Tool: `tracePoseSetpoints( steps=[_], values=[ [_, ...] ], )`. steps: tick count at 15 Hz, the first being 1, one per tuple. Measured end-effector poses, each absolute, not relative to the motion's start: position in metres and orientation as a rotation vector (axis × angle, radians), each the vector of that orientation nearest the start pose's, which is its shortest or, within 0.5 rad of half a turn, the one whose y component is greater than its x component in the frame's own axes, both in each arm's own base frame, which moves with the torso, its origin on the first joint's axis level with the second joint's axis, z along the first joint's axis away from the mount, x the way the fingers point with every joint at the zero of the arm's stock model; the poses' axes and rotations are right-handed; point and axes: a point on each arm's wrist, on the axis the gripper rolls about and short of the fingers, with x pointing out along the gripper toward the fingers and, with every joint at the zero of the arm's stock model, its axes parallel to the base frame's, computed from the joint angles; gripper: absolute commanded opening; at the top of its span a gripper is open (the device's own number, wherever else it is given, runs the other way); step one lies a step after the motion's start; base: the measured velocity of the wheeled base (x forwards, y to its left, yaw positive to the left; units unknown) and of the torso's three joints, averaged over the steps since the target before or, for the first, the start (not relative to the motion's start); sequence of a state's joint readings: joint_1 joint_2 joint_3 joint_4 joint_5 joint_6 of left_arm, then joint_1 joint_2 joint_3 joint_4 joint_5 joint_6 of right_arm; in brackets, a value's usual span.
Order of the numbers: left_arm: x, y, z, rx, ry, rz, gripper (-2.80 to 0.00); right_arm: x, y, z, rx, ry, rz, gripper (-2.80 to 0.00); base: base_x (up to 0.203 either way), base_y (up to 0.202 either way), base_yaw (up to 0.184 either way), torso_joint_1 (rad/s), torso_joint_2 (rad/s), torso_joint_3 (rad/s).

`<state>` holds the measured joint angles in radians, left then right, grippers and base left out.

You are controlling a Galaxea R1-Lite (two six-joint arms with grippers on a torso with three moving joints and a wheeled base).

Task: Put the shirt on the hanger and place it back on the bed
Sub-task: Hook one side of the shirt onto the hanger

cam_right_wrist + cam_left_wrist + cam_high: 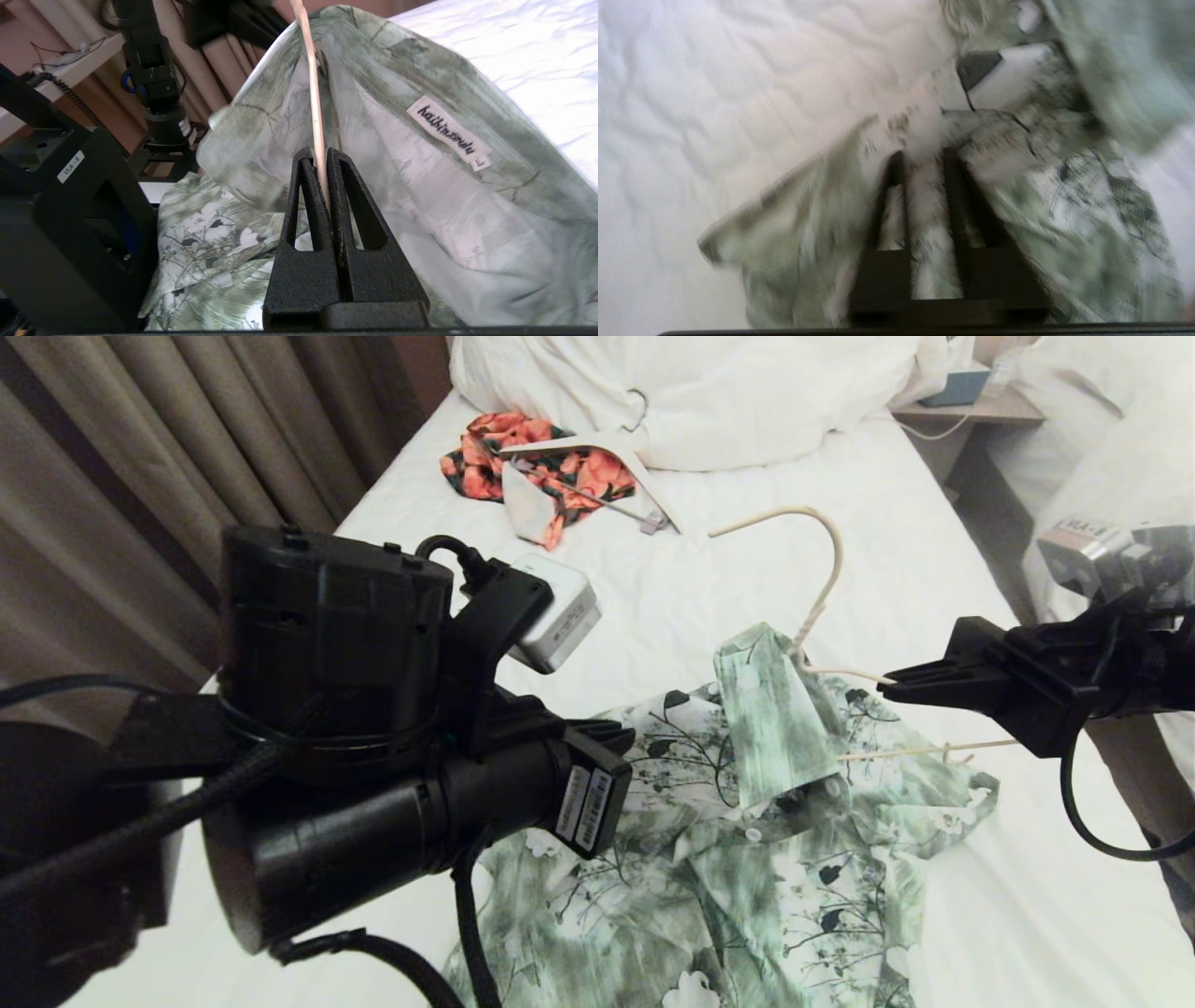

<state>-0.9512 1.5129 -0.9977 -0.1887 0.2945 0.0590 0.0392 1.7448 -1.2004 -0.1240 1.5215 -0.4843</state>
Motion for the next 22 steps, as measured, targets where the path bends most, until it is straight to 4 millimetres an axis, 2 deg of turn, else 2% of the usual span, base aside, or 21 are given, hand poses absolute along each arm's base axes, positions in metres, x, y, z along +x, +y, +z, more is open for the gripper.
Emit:
tracePoseSetpoints(
  steps=[3, 7, 11, 13, 17, 22],
  values=[
    [0.182, -0.211, 0.246, 0.281, 0.175, -0.679, 0.0, 0.316, 0.031, 0.239, -0.075, -0.043, 1.551, -2.8, 0.0, 0.0, 0.0, 0.0, 0.0, 0.0],
    [0.186, -0.197, 0.247, 0.299, 0.158, -0.719, 0.0, 0.322, 0.029, 0.238, -0.079, -0.048, 1.547, -2.8, 0.0, 0.0, 0.0, 0.0, 0.0, 0.0],
    [0.189, -0.195, 0.247, 0.293, 0.155, -0.743, 0.0, 0.323, 0.03, 0.238, -0.081, -0.05, 1.547, -2.8, 0.0, 0.0, 0.0, 0.0, 0.0, 0.0],
    [0.194, -0.199, 0.247, 0.283, 0.136, -0.758, 0.0, 0.324, 0.03, 0.237, -0.08, -0.048, 1.55, -2.8, 0.0, 0.0, 0.0, 0.0, 0.0, 0.0],
    [0.215, -0.214, 0.243, 0.303, 0.036, -0.747, 0.0, 0.325, 0.033, 0.236, -0.079, -0.047, 1.558, -2.8, 0.0, 0.0, 0.0, 0.0, 0.0, 0.0],
    [0.23, -0.231, 0.228, 0.318, 0.06, -0.802, 0.0, 0.325, 0.033, 0.236, -0.079, -0.048, 1.557, -2.8, 0.0, 0.0, 0.0, 0.0, 0.0, 0.0]
  ],
)
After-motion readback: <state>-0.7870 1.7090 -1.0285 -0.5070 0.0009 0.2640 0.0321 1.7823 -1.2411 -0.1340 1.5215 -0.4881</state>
